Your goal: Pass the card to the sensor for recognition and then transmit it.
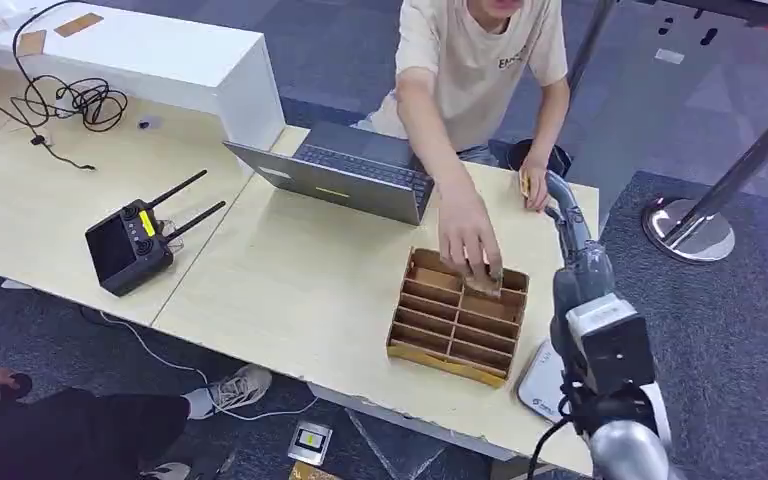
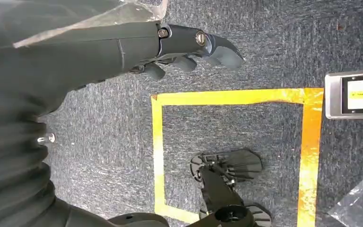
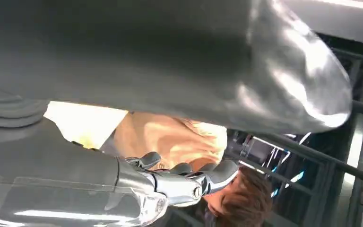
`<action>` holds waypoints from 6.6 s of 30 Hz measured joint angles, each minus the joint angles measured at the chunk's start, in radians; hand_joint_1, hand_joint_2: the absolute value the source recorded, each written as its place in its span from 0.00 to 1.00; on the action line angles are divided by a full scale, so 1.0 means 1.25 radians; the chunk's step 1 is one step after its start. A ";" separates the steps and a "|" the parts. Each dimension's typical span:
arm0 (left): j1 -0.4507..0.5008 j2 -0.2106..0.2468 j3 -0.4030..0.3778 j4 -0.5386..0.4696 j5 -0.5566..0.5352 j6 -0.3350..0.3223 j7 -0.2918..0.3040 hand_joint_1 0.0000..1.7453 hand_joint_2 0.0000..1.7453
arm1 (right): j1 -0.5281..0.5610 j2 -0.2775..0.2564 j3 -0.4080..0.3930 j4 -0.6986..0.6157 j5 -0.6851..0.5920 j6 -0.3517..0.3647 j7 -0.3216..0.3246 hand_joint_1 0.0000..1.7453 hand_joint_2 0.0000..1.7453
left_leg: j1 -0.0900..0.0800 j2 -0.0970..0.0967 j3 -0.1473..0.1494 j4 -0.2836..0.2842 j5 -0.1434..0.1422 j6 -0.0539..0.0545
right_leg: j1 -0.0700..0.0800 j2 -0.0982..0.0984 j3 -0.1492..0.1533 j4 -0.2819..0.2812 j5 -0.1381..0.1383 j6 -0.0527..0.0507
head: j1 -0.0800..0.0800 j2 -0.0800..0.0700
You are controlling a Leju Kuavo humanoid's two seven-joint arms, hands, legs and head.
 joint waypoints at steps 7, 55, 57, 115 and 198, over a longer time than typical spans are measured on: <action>0.000 0.001 0.000 0.000 0.000 0.000 0.000 0.00 1.00 | -0.001 0.000 0.008 0.003 0.027 -0.003 0.011 0.00 0.00 | 0.000 0.000 0.000 0.000 0.000 0.000 | 0.000 0.000 0.000 0.000 0.000 0.000 | 0.000 0.000; -0.003 0.001 0.000 0.000 0.004 -0.002 -0.030 0.00 1.00 | 0.042 -0.080 0.058 0.079 0.262 -0.043 0.115 0.00 1.00 | 0.000 0.000 0.000 0.000 0.000 0.000 | 0.000 0.000 0.000 0.000 0.000 0.000 | 0.000 0.000; -0.003 0.001 0.000 0.000 0.003 -0.003 -0.030 0.00 1.00 | 0.042 -0.083 0.060 0.085 0.275 -0.043 0.117 0.00 1.00 | 0.000 0.000 0.000 0.000 0.000 0.000 | 0.000 0.000 0.000 0.000 0.000 0.000 | 0.000 0.000; -0.012 0.001 0.000 0.000 -0.003 -0.007 -0.019 0.00 1.00 | 0.045 -0.101 0.129 0.194 0.364 -0.052 0.168 0.47 1.00 | 0.000 0.000 0.000 0.000 0.000 0.000 | 0.000 0.000 0.000 0.000 0.000 0.000 | 0.000 0.000; -0.021 0.000 -0.001 0.000 -0.028 0.004 -0.018 0.00 1.00 | 0.014 -0.041 0.099 0.340 0.205 -0.183 0.043 1.00 1.00 | 0.000 0.000 0.000 0.000 0.000 0.000 | 0.000 0.000 0.000 0.000 0.000 0.000 | 0.000 0.000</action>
